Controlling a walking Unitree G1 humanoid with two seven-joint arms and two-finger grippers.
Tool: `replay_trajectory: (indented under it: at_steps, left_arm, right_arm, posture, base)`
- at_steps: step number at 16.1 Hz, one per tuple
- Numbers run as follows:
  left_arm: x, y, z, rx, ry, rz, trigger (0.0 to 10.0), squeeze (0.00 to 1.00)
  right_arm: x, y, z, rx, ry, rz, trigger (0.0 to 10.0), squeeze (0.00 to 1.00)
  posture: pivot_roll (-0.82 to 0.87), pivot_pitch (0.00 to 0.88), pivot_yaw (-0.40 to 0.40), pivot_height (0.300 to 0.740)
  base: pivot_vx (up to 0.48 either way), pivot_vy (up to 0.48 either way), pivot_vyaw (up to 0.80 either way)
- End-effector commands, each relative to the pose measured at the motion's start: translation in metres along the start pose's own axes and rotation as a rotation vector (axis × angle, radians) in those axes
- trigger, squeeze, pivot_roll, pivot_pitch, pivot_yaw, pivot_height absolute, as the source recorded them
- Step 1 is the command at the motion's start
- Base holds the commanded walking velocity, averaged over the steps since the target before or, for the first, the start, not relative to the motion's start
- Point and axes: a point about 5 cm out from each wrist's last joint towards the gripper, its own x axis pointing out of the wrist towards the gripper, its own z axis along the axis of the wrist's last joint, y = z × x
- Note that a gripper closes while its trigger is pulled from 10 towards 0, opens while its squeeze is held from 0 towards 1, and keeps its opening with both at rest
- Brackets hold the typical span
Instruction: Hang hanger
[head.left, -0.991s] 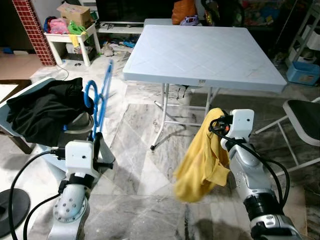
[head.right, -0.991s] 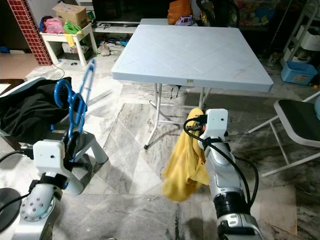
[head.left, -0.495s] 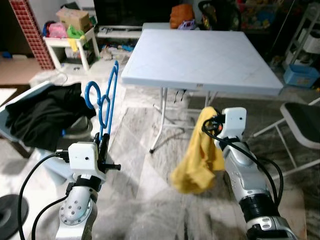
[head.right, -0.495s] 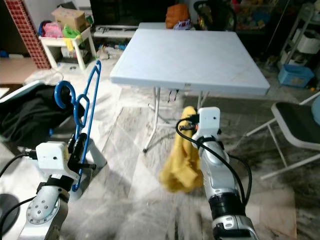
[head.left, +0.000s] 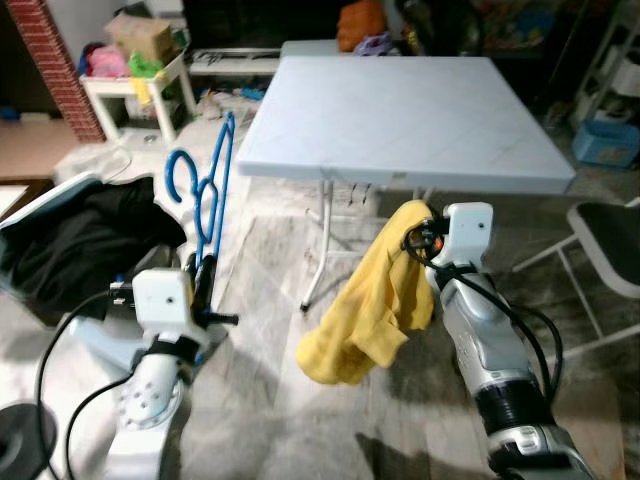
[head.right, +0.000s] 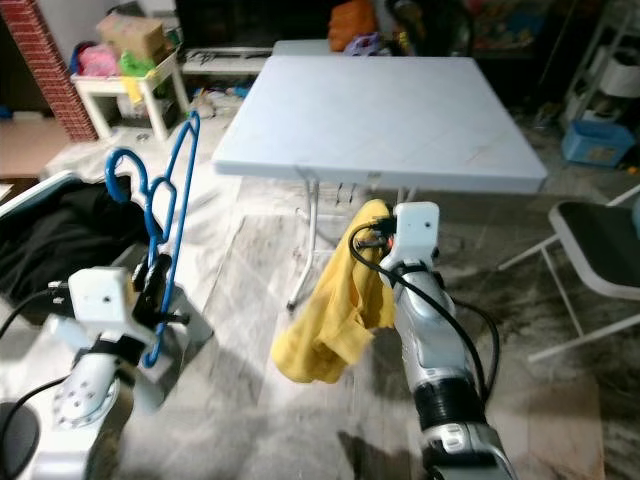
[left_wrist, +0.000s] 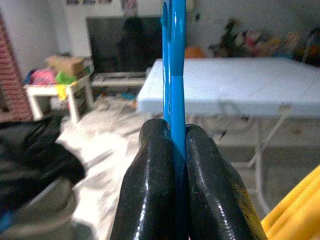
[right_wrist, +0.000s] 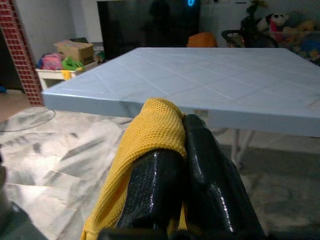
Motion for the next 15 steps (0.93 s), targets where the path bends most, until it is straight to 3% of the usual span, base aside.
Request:
replay_trajectory:
  at_steps: [1, 5, 9, 15]
  left_arm:
    - [0.002, -0.002, 0.003, 0.006, -0.006, -0.010, 10.0, 0.00]
    - [0.006, -0.003, 0.001, 0.008, -0.007, -0.011, 10.0, 0.00]
    - [0.002, 0.005, 0.000, 0.036, -0.007, 0.001, 10.0, 0.00]
    - [0.001, 0.009, 0.000, 0.029, -0.004, 0.043, 10.0, 0.00]
  right_arm:
    - [0.004, 0.001, 0.009, -0.005, -0.034, 0.007, 10.0, 0.00]
    - [0.010, 0.002, 0.011, 0.005, -0.027, 0.006, 10.0, 0.00]
    - [0.016, 0.016, 0.010, 0.007, -0.012, 0.046, 10.0, 0.00]
    - [0.020, 0.026, 0.009, 0.013, -0.025, 0.097, 10.0, 0.00]
  posture:
    - [0.10, 0.000, 0.028, 0.740]
    - [0.11, 0.000, 0.004, 0.740]
    - [0.14, 0.000, -0.046, 0.740]
    - [0.14, 0.000, -0.028, 0.740]
  base:
    - [0.405, 0.000, 0.00]
    - [0.403, 0.000, 0.00]
    - [0.406, 0.000, -0.70]
    - [0.391, 0.000, 0.00]
